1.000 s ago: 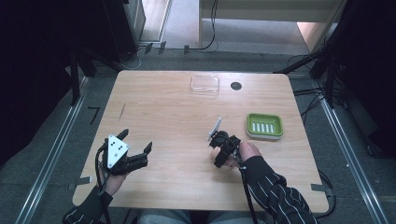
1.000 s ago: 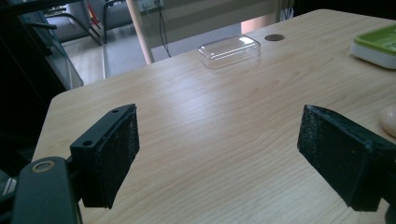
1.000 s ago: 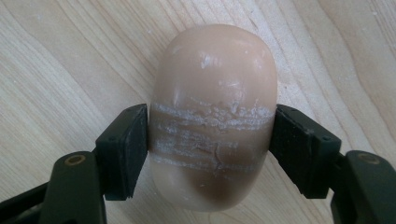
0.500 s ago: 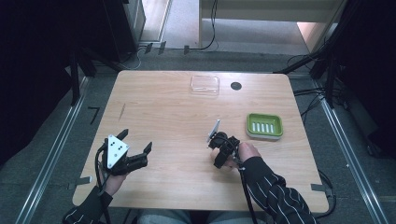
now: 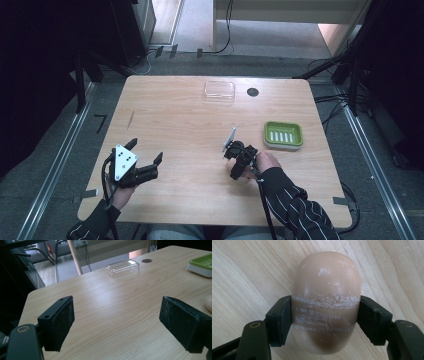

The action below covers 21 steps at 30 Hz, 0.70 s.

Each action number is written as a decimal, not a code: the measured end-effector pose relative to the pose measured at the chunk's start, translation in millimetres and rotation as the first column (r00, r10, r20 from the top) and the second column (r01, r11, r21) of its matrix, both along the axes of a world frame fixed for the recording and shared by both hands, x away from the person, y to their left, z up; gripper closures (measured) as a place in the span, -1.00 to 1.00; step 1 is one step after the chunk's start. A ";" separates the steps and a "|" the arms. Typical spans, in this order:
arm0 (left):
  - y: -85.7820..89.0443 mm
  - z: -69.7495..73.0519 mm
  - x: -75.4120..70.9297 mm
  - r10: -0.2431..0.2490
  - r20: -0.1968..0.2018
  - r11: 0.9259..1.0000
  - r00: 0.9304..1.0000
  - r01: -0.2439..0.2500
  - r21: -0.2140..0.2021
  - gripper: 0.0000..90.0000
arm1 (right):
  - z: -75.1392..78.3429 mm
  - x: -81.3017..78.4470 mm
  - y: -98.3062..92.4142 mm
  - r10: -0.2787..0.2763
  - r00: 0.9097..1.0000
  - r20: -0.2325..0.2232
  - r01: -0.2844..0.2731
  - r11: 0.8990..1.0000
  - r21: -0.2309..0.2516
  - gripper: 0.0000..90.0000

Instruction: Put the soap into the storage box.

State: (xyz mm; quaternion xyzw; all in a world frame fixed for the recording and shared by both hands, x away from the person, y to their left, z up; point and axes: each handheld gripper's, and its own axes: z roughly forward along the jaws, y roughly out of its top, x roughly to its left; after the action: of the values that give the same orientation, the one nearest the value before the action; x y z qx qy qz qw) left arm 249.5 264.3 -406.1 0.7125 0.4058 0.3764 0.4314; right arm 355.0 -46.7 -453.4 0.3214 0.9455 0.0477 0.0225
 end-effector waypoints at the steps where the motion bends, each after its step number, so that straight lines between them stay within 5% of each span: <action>1: -0.2 -0.1 0.0 0.001 0.000 1.000 1.000 -0.001 -0.001 -0.70 | 1.1 0.0 -0.5 0.001 1.000 0.004 -0.001 1.000 0.001 -0.26; 21: 0.1 0.1 -0.2 0.000 -0.002 1.000 1.000 0.000 0.000 -0.70 | 13.5 2.6 -19.4 0.038 0.999 0.015 -0.038 0.999 -0.005 -0.26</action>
State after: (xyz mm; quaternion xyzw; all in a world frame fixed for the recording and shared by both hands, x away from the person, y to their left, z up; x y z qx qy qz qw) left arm 249.4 264.4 -406.0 0.7129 0.4061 0.3758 0.4308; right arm 357.6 -66.2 -439.9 0.3031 0.9513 0.0483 0.0294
